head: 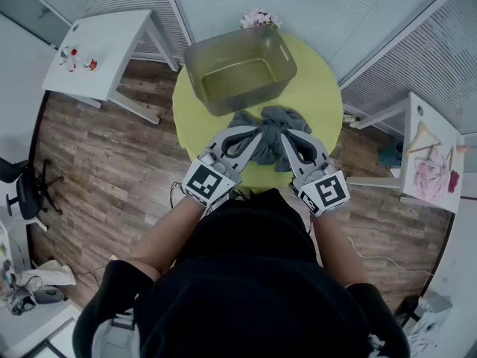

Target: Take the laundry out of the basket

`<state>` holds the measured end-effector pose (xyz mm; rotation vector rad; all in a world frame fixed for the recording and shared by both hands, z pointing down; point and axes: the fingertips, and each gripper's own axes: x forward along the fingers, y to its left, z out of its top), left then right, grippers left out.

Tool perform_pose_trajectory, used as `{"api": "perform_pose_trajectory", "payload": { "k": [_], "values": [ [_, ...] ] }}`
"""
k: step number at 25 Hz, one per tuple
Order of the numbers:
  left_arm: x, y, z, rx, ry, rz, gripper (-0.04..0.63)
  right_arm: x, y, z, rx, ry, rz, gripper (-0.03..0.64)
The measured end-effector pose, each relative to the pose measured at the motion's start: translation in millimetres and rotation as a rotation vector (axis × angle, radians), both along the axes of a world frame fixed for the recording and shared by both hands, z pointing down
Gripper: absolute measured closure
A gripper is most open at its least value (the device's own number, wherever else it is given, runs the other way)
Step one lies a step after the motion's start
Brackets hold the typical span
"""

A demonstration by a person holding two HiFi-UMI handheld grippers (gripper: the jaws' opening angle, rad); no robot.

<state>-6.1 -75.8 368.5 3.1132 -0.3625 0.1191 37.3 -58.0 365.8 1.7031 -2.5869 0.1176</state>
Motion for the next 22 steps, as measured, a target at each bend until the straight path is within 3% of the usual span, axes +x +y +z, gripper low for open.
{"api": "perform_pose_trajectory", "payload": {
  "k": [7, 10, 14, 22],
  "values": [
    [-4.5, 1.8, 0.3, -0.011, 0.001, -0.012, 0.586, -2.1, 2.5, -3.4, 0.011, -0.023, 0.005, 0.594],
    [-5.9, -1.0, -0.8, -0.028, 0.035, -0.029, 0.586, -5.2, 2.9, -4.2, 0.017, -0.017, 0.005, 0.594],
    [-6.7, 0.0, 0.3, -0.004, -0.002, -0.021, 0.586, -5.8, 3.9, -3.3, 0.017, -0.005, 0.005, 0.594],
    [-8.9, 4.2, 6.1, -0.025, 0.005, -0.028, 0.586, -7.4, 6.0, -2.1, 0.018, 0.001, 0.007, 0.594]
  ]
}}
